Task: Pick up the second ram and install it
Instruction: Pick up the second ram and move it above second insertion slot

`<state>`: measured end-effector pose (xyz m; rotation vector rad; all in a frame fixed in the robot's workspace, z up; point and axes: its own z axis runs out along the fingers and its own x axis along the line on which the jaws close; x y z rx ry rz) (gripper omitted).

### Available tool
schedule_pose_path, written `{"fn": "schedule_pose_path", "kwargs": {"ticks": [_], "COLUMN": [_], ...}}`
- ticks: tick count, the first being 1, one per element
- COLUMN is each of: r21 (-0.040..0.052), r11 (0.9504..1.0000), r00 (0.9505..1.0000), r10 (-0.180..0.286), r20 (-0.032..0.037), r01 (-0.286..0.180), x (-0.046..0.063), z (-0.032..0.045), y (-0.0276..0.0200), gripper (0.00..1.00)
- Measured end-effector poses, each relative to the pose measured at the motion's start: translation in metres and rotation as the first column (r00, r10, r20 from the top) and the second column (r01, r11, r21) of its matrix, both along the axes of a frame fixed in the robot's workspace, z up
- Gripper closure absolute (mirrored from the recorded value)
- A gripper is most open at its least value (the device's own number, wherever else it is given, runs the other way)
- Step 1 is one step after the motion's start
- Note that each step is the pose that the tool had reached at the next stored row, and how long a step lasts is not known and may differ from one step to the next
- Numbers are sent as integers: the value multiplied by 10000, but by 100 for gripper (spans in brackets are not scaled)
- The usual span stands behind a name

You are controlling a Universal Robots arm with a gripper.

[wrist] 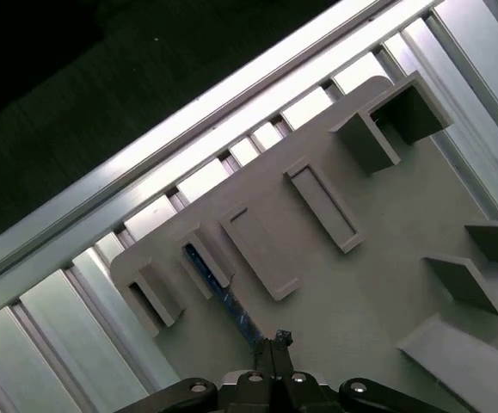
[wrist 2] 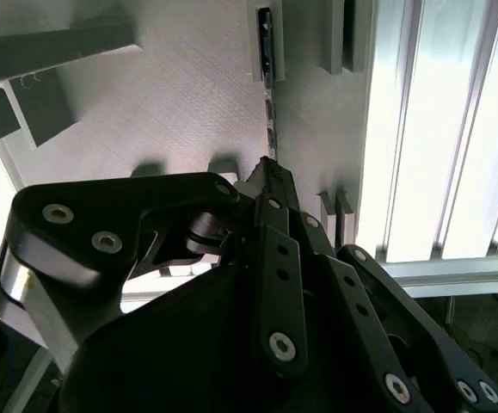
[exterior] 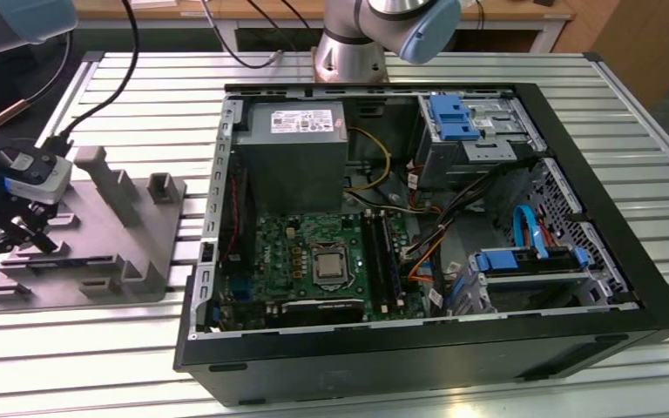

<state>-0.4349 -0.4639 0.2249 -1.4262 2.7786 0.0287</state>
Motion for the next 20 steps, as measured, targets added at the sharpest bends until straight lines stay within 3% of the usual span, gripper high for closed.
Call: {"fn": "schedule_pose_path", "kwargs": {"ticks": [7,15,16,20], "r21": [0,0,0,0], "r11": [9990,9938,9885,9827], "r00": [9990,9938,9885,9827], "r10": [442,1112,1515,1852], "r20": [0,0,0,0], "r01": [-442,-1112,-1515,-1852], "x": [0,0,0,0], "z": [0,0,-1,-1], "y": [0,0,0,0], "gripper": [90,90,90,90]}}
